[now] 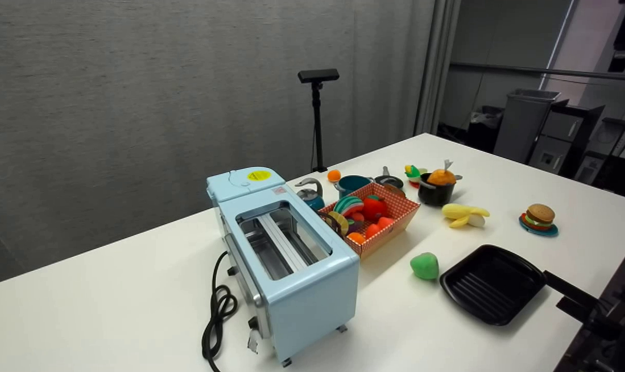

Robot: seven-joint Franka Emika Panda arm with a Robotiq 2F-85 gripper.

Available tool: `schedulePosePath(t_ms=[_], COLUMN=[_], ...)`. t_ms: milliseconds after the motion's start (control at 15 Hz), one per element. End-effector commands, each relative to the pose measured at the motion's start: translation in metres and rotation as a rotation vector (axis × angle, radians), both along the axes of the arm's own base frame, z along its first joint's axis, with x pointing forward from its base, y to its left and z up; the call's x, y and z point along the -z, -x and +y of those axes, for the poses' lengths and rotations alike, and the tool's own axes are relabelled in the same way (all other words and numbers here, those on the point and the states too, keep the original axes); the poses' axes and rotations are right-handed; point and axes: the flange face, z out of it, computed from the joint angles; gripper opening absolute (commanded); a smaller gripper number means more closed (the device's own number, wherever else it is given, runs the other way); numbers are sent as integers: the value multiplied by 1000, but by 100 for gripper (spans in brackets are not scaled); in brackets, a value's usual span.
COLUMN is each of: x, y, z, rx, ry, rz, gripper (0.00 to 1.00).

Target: Put the red plush toy on the black tray

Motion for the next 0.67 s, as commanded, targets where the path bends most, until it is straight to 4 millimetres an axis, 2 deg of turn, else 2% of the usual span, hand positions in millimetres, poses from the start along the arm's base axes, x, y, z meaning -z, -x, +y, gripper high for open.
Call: schedulePosePath(t_ms=[0, 400, 600], x=[29, 91, 112], y=[-70, -185, -224], z=[55, 160, 202], rx=[-14, -56, -83], ry=[-1, 3, 2], rz=[85, 169, 204], gripper=[100, 100, 100])
